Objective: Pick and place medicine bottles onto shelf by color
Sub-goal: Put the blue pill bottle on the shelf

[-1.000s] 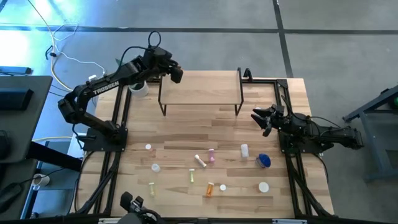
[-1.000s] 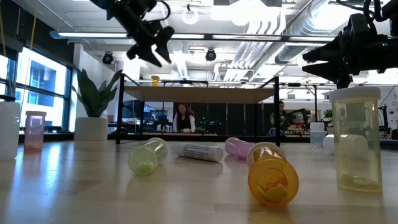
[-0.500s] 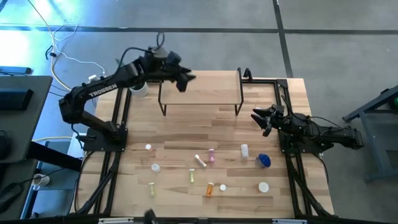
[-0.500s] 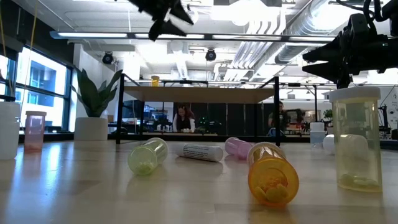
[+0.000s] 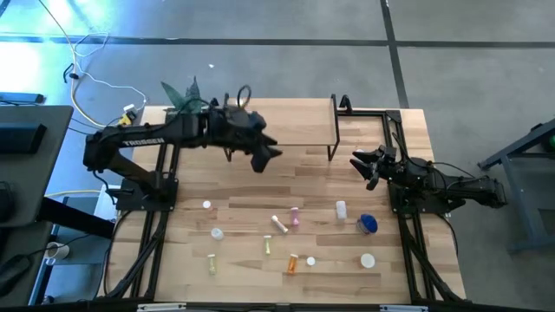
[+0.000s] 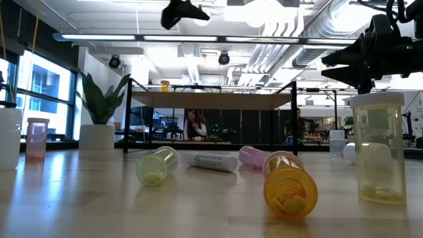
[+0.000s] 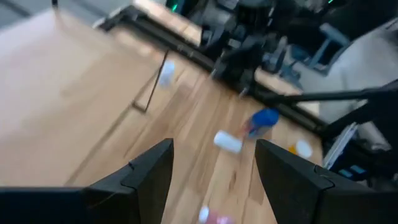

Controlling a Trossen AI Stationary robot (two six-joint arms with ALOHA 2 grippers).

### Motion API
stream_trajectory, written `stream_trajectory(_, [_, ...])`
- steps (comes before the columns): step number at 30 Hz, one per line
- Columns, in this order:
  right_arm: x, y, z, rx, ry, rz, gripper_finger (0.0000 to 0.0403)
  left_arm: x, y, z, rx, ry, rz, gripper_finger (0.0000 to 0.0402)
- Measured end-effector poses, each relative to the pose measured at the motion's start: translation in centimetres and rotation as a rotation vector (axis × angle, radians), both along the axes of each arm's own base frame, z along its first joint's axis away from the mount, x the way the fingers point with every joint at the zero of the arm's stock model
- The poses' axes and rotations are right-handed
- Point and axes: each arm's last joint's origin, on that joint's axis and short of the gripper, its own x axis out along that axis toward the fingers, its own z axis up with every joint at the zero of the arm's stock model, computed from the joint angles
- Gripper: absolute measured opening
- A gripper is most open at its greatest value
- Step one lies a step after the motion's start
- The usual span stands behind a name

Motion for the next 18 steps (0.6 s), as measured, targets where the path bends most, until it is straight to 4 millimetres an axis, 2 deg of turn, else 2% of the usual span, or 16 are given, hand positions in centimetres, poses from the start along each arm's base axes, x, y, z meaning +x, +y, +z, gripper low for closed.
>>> stream_trajectory(14, [0.0, 0.0, 0.3, -0.002, -0.026, 0.000, 0.0181, -0.8, -8.1, -2.1, -0.043, 0.242, 0.102, 0.0216])
stream_trajectory(18, [-0.2, 0.0, 1.4, -0.007, -0.072, -0.001, 0.0181, -1.4, -10.3, -2.5, -0.083, 0.281, 0.113, 0.0216])
